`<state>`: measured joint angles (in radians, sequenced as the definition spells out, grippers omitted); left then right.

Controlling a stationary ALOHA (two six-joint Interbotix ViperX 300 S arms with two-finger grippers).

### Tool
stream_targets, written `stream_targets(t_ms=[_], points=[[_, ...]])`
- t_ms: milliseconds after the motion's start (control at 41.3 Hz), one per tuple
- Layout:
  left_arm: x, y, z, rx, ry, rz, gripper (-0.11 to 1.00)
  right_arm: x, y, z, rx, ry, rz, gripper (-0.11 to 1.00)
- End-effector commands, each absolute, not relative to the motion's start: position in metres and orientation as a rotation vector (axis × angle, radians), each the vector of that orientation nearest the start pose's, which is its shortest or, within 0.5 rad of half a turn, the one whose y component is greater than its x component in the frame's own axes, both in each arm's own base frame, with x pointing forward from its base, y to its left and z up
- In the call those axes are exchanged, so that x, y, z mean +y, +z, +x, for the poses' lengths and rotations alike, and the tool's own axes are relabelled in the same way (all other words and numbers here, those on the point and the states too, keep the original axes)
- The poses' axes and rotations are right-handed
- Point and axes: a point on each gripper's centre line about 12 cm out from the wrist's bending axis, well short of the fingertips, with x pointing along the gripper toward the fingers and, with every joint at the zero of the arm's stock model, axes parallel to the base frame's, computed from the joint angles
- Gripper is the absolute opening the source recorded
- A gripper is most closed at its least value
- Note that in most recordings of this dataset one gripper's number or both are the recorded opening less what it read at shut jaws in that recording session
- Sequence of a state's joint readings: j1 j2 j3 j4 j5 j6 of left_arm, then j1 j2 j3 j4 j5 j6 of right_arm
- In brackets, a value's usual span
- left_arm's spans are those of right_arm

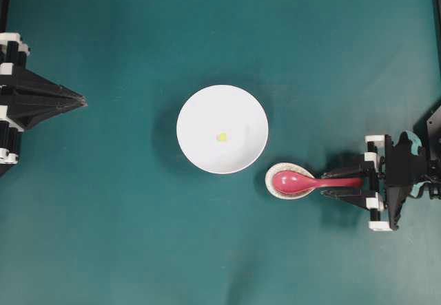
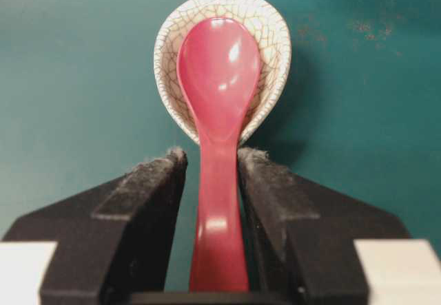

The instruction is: Scoop the yellow hexagonal prism block from the bowl with a spoon using the right arm.

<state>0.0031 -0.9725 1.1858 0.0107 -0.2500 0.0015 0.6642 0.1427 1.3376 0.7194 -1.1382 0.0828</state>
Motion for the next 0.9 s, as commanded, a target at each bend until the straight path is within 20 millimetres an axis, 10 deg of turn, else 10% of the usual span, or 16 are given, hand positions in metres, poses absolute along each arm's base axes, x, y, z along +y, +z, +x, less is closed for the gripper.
stream_targets(t_ms=[0, 872], points=[[0.0005, 0.298, 0.199, -0.067, 0.002, 0.015, 0.0, 0.0786, 0.08, 0.214, 0.333, -0.05, 0.162, 0.43], [0.0005, 0.2977, 0.1993, -0.066, 0.002, 0.015, 0.0, 0.0782, 0.0812, 0.2146, 0.322, -0.048, 0.141, 0.38]])
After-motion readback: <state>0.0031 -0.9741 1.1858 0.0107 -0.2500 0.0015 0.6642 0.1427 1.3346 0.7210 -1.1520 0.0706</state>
